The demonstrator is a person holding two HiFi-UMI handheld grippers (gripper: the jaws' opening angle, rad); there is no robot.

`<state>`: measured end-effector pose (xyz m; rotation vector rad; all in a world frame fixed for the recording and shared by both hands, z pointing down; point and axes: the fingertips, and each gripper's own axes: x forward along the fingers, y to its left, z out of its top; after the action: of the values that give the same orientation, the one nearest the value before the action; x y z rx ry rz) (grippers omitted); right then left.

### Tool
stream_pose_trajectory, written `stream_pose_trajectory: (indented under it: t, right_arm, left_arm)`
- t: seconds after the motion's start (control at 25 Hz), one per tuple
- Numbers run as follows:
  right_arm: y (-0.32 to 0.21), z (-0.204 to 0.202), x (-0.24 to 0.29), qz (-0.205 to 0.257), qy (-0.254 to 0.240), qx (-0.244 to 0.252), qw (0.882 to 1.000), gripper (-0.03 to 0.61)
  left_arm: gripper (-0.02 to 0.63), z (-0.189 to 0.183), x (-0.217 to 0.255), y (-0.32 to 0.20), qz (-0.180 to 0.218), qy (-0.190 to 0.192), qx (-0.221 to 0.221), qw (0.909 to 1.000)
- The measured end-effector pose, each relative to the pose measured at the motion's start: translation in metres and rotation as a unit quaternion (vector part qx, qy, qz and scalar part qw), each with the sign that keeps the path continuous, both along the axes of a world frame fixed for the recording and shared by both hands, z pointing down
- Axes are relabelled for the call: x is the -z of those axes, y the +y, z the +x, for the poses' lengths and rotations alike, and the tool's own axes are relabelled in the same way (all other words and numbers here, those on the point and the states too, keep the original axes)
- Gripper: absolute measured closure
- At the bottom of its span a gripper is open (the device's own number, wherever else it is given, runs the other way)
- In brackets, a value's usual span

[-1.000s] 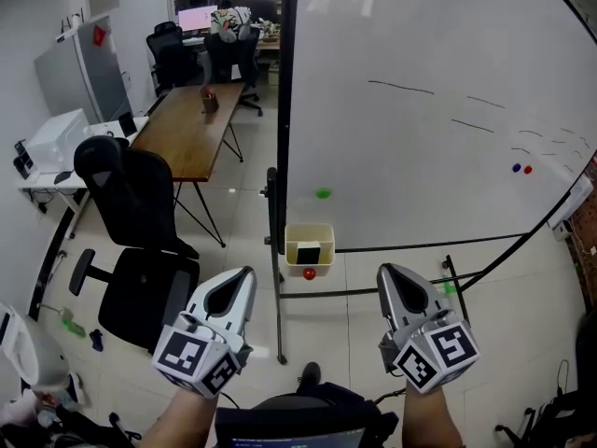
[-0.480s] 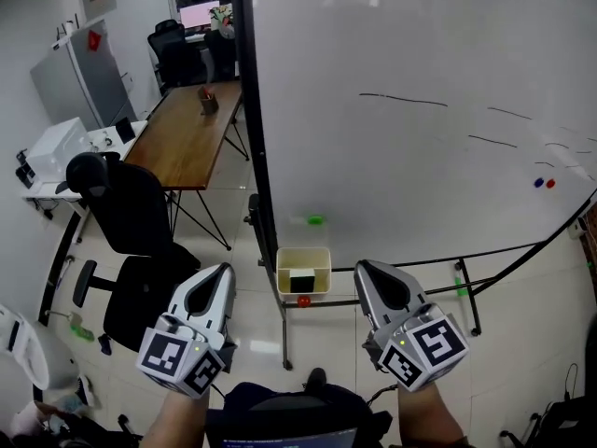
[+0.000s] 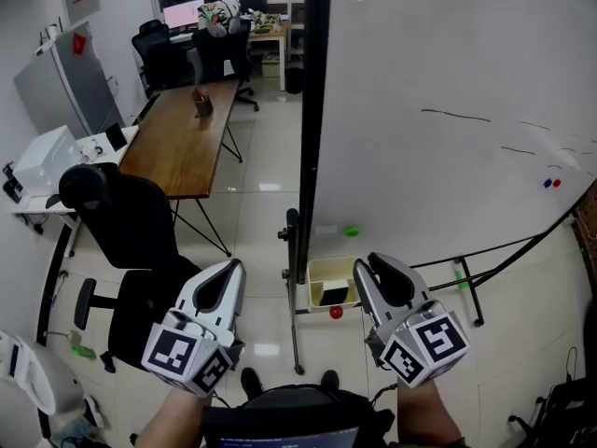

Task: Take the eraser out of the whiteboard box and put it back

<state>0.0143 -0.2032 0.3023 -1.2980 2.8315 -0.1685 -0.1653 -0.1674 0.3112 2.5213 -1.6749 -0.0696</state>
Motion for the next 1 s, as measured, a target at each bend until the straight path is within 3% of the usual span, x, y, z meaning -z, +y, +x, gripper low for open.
stream_pose_trajectory:
  t: [0.36,0.44,0.88,1.0]
  right_arm:
    - [-0.014,-0.025,-0.003,-0.006,0.019,-0.043,0.999,0.476]
    - [-0.016,-0.027,-0.004,-0.01,0.023,-0.045,0.999,0.451]
    - [-0.022,-0.024,-0.013,-0.018,0.026,-0.046,0.998,0.446]
    - [-0.023,-0.026,-0.02,-0.026,0.026,-0.043,0.998,0.41]
  left_arm:
    - [0.58,-0.031,-0.002,-0.02,0.005,0.016,-0.027,0.9995]
    - [0.58,-0.031,-0.001,-0.022,0.008,0.017,-0.033,0.9993]
    - [0.58,-0.017,-0.005,-0.033,0.003,0.022,-0.042,0.9989]
    - [0.58,-0.014,-0.011,-0.034,-0.003,0.022,-0.041,0.9989]
